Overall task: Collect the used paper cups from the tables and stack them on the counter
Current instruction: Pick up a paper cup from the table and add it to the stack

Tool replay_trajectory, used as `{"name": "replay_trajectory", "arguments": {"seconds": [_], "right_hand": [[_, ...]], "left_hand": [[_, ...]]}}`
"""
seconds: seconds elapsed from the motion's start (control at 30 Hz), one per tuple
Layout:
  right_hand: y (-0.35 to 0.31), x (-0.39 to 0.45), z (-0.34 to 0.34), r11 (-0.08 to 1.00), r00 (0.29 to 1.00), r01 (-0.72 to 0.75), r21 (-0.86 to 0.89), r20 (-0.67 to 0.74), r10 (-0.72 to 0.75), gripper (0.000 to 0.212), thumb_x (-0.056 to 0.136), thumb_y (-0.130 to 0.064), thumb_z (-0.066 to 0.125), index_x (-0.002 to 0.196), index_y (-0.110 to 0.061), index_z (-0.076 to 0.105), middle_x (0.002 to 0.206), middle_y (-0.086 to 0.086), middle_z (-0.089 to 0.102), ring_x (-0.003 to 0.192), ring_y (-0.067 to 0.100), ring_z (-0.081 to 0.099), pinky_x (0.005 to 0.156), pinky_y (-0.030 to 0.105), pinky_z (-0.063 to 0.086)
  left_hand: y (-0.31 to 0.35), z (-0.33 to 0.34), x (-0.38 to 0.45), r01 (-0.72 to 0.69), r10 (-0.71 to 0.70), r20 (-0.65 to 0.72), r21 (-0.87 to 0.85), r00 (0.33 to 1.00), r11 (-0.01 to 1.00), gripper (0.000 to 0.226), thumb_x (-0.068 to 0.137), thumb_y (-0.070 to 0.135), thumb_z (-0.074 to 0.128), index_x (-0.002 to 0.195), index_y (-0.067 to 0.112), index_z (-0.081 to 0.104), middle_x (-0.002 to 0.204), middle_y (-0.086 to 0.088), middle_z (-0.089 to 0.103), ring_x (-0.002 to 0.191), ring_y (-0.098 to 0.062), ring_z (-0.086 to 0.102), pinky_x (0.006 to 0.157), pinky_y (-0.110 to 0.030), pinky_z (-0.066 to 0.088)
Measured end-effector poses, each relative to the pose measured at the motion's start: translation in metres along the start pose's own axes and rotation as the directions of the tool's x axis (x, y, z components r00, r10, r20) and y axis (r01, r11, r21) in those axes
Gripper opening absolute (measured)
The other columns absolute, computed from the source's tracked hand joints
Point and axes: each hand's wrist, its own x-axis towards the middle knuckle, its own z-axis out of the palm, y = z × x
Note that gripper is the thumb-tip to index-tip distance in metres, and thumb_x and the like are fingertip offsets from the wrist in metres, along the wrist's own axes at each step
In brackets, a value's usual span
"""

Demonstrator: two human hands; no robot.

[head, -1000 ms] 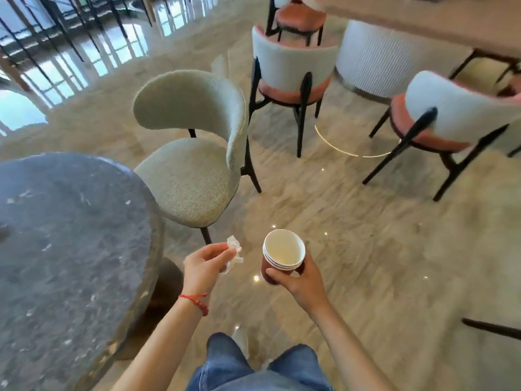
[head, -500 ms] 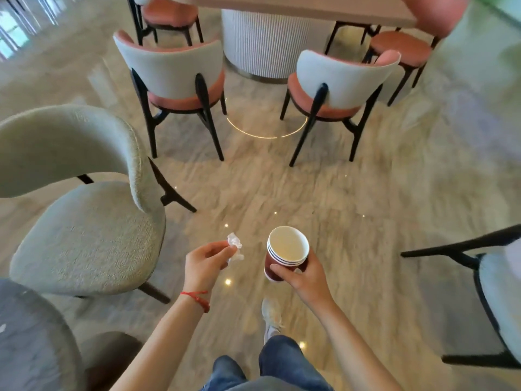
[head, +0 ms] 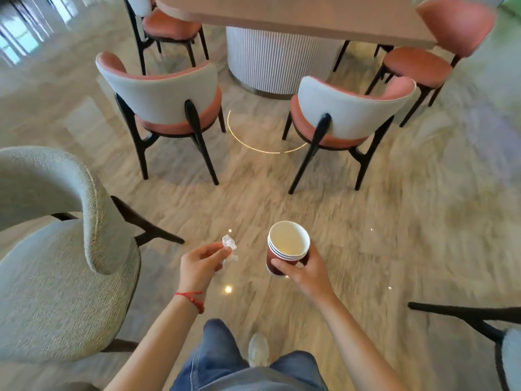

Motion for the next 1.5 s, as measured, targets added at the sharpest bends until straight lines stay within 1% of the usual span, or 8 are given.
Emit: {"name": "replay_trajectory", "arguments": {"seconds": [0.2,0.33,0.57,0.7,0.93,1.07,1.33,1.5], "right_hand": [[-0.015,0.092,0.004,0.999,1.0,-0.03,0.029,0.005,0.03,0.059,0.054,-0.033,0.082,0.107,-0.031,0.056,0.104,-0.011,0.067,0.096,-0.001,0.063,0.078,0.012,0.049],[-0.027,0.166,0.023,1.0,0.999,-0.014,0.021,0.033,0.014,0.056,0.058,-0.028,0.084,0.107,-0.03,0.057,0.105,-0.008,0.068,0.098,0.003,0.064,0.083,0.019,0.051],[-0.081,0.293,0.068,0.999,0.996,0.028,-0.019,0.082,-0.026,0.06,0.056,-0.034,0.083,0.109,-0.034,0.055,0.105,-0.013,0.066,0.098,-0.002,0.061,0.081,0.012,0.048],[-0.109,0.358,0.092,0.999,0.992,0.042,-0.02,0.118,-0.04,0.062,0.061,-0.026,0.086,0.116,-0.023,0.057,0.108,-0.006,0.066,0.103,0.008,0.062,0.087,0.021,0.049],[-0.136,0.453,0.133,0.995,0.965,0.067,-0.077,0.258,-0.045,0.055,0.063,-0.023,0.086,0.106,-0.036,0.054,0.107,-0.013,0.064,0.103,0.003,0.061,0.088,0.023,0.049],[-0.157,0.513,0.167,0.99,0.939,0.095,-0.109,0.34,-0.052,0.056,0.061,-0.018,0.088,0.103,-0.035,0.055,0.101,-0.014,0.065,0.098,0.001,0.063,0.077,0.015,0.05],[-0.212,0.619,0.26,0.973,0.752,0.192,-0.127,0.656,-0.063,0.058,0.055,-0.028,0.088,0.104,-0.031,0.057,0.096,-0.018,0.07,0.095,0.0,0.064,0.073,0.014,0.05],[-0.229,0.64,0.323,0.956,0.564,0.263,-0.131,0.825,-0.042,0.06,0.061,-0.02,0.087,0.107,-0.038,0.052,0.111,-0.017,0.06,0.106,-0.001,0.057,0.089,0.019,0.047]], "left_hand": [[0.031,0.023,0.078,0.026,-0.027,-0.051,-0.004,0.998,1.0,0.008,0.075,0.012,0.075,0.073,0.02,0.072,0.066,0.003,0.066,0.057,-0.007,0.054,0.049,-0.01,0.045],[0.055,0.029,0.147,0.022,-0.023,-0.06,-0.015,0.998,1.0,0.005,0.075,0.012,0.075,0.074,0.017,0.073,0.065,0.002,0.066,0.048,0.001,0.054,0.047,-0.009,0.044],[0.127,0.025,0.264,0.004,-0.008,-0.105,-0.045,0.994,0.999,0.007,0.076,0.014,0.075,0.073,0.019,0.072,0.066,0.005,0.067,0.051,-0.001,0.055,0.047,-0.009,0.045],[0.164,0.021,0.322,-0.019,0.012,-0.117,-0.058,0.993,0.998,0.007,0.076,0.011,0.074,0.073,0.017,0.072,0.068,0.002,0.066,0.046,0.004,0.053,0.046,-0.008,0.043],[0.195,0.008,0.395,-0.015,-0.023,-0.263,-0.142,0.965,0.99,0.006,0.077,0.012,0.073,0.076,0.017,0.072,0.072,0.001,0.068,0.052,0.0,0.055,0.047,-0.008,0.044],[0.215,-0.006,0.432,-0.042,-0.053,-0.381,-0.234,0.923,0.971,0.007,0.075,0.006,0.074,0.076,0.013,0.073,0.054,0.012,0.063,0.047,-0.001,0.05,0.046,-0.009,0.042],[0.25,-0.038,0.484,-0.101,-0.17,-0.629,-0.371,0.759,0.923,0.008,0.076,0.006,0.073,0.076,0.013,0.072,0.051,0.012,0.064,0.043,0.005,0.05,0.046,-0.008,0.044],[0.252,-0.061,0.492,-0.129,-0.259,-0.737,-0.424,0.624,0.896,0.007,0.076,0.01,0.074,0.081,0.015,0.073,0.067,0.006,0.067,0.051,0.001,0.053,0.048,-0.009,0.044]]}}
